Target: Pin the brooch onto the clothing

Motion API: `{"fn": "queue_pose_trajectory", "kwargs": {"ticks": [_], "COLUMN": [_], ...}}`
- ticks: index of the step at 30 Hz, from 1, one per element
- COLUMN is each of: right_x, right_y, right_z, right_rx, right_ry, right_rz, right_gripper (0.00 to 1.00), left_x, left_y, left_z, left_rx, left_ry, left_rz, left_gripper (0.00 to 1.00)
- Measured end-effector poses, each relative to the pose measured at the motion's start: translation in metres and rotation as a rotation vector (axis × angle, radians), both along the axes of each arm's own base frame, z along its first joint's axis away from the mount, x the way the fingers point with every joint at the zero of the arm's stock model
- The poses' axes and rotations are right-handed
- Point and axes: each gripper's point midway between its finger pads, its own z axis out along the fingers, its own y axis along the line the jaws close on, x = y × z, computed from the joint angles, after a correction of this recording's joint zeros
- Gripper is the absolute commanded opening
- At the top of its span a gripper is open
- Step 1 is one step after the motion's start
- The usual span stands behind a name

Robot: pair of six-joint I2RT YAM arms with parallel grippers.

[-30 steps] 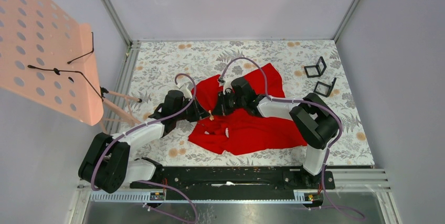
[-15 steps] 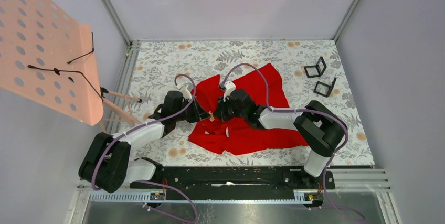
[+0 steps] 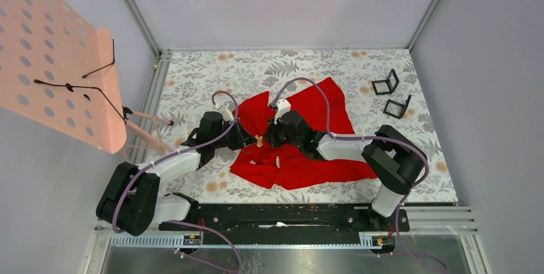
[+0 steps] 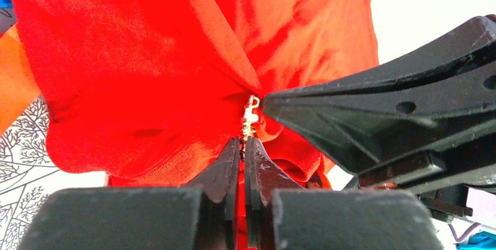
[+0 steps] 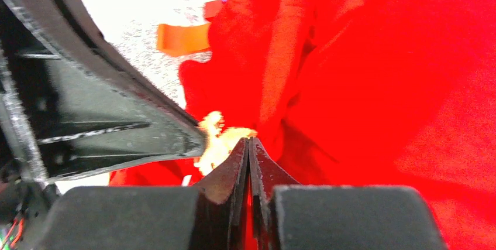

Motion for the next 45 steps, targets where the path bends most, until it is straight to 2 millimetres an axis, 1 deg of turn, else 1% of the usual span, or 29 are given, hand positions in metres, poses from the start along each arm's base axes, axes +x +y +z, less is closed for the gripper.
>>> {"fn": "queue_pose_trajectory", "kwargs": {"ticks": [6, 9, 12, 14, 15, 16, 17, 18, 20, 21, 22, 23, 26, 28, 29, 32, 34, 39, 41, 45], "right_x": [0.008, 0.009, 0.01, 0.011, 0.011, 0.011, 0.01, 0.009, 0.007, 0.006, 0.006, 0.007, 0.014, 0.02, 0.024, 0.032, 0.037, 0.046, 0.053, 0.07], "right_y": [-0.026, -0.032, -0.034, -0.036, -0.036, -0.038, -0.04, -0.043, -0.052, -0.057, -0.062, -0.069, -0.095, -0.115, -0.127, -0.153, -0.172, -0.224, -0.24, -0.268], "right_z": [-0.005, -0.001, 0.008, 0.016, 0.019, 0.022, 0.024, 0.026, 0.029, 0.031, 0.032, 0.034, 0.04, 0.042, 0.044, 0.044, 0.042, 0.029, 0.024, 0.008], "right_rx": [-0.056, -0.06, -0.05, -0.041, -0.039, -0.041, -0.046, -0.056, -0.082, -0.096, -0.108, -0.117, -0.147, -0.176, -0.201, -0.253, -0.28, -0.34, -0.355, -0.372], "right_ry": [-0.026, -0.037, -0.053, -0.067, -0.07, -0.073, -0.074, -0.077, -0.077, -0.075, -0.07, -0.064, -0.036, -0.015, 0.003, 0.042, 0.074, 0.168, 0.214, 0.302], "right_rz": [-0.104, -0.125, -0.138, -0.148, -0.149, -0.151, -0.152, -0.156, -0.163, -0.167, -0.173, -0.182, -0.229, -0.268, -0.292, -0.341, -0.374, -0.483, -0.522, -0.592], "right_gripper": [0.06, 0.07, 0.12, 0.19, 0.23, 0.29, 0.34, 0.38, 0.48, 0.54, 0.58, 0.61, 0.7, 0.72, 0.72, 0.73, 0.74, 0.75, 0.75, 0.77], "left_x": [0.0, -0.002, -0.004, -0.004, -0.004, -0.004, -0.005, -0.005, -0.006, -0.007, -0.008, -0.007, -0.004, 0.0, 0.002, 0.004, 0.004, 0.006, 0.008, 0.012], "left_y": [0.003, 0.006, 0.007, 0.008, 0.008, 0.008, 0.009, 0.01, 0.012, 0.014, 0.016, 0.02, 0.032, 0.042, 0.047, 0.061, 0.066, 0.071, 0.07, 0.068], "left_z": [0.0, -0.002, -0.004, -0.004, -0.003, -0.003, -0.002, -0.001, 0.003, 0.005, 0.007, 0.009, 0.017, 0.019, 0.018, 0.01, 0.005, -0.017, -0.024, -0.032], "left_rx": [-0.012, -0.01, -0.007, -0.006, -0.004, -0.002, 0.0, 0.006, 0.015, 0.026, 0.037, 0.052, 0.103, 0.148, 0.17, 0.223, 0.24, 0.26, 0.257, 0.248], "left_ry": [0.02, 0.035, 0.043, 0.043, 0.042, 0.04, 0.035, 0.027, 0.012, -0.002, -0.013, -0.026, -0.056, -0.06, -0.058, -0.028, -0.005, 0.076, 0.103, 0.128], "left_rz": [0.023, 0.033, 0.036, 0.036, 0.037, 0.037, 0.035, 0.032, 0.035, 0.034, 0.036, 0.046, 0.094, 0.146, 0.172, 0.233, 0.262, 0.304, 0.316, 0.332], "left_gripper": [0.0, 0.0, 0.0, 0.0, 0.06, 0.22, 0.35, 0.46, 0.63, 0.74, 0.81, 0.83, 0.86, 0.85, 0.83, 0.73, 0.69, 0.61, 0.61, 0.62]}}
